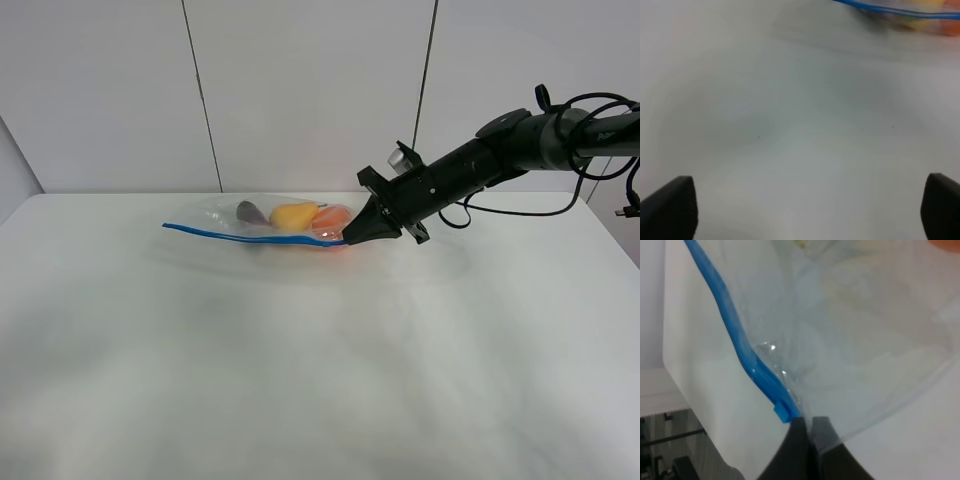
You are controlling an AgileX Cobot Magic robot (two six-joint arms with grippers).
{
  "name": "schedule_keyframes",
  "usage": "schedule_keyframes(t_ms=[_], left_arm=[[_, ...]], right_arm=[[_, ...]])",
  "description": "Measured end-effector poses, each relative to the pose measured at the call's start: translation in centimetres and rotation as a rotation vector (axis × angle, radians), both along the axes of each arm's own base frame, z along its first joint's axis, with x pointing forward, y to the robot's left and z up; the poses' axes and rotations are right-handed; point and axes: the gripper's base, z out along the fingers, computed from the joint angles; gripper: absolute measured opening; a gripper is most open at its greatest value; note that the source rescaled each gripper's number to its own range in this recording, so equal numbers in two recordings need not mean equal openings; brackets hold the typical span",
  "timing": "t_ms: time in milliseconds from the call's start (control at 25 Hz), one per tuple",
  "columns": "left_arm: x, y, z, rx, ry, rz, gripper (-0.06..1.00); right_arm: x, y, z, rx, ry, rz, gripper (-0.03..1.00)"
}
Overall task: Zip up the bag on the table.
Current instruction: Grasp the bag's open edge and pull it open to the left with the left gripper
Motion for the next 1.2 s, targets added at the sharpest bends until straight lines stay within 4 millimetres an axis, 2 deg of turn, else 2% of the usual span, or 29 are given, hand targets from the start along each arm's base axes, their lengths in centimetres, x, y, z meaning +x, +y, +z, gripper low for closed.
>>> schedule_keyframes(t_ms=[520, 680, 800, 1000, 1080, 1200], left_arm=[[0.0, 0.0, 0.1, 0.0, -0.008, 0.0, 1.0], [0.3, 0.0, 2.6, 0.002, -0.081, 0.005, 1.0], [2.0, 0.1, 5.3, 0.004, -0.086, 0.006, 1.0], [7.1, 0.2, 9.4, 0.082, -0.038, -0.032, 1.0], [9.7, 0.2, 10.5, 0.178, -0.016, -0.082, 1.0], [13.5, 0.3, 11.0, 0.398, -0.001, -0.199, 1.0]], right_arm=[[0.1, 0.1, 0.2, 0.025, 0.003, -0.016, 0.0], [0.1, 0.2, 0.2, 0.035, 0.004, -0.021, 0.0], [0.1, 0.2, 0.3, 0.035, 0.004, -0.02, 0.0], [0.1, 0.2, 0.3, 0.036, 0.004, -0.019, 0.0], [0.1, 0.2, 0.3, 0.036, 0.005, -0.018, 0.0], [0.1, 0.2, 0.3, 0.036, 0.005, -0.018, 0.0]])
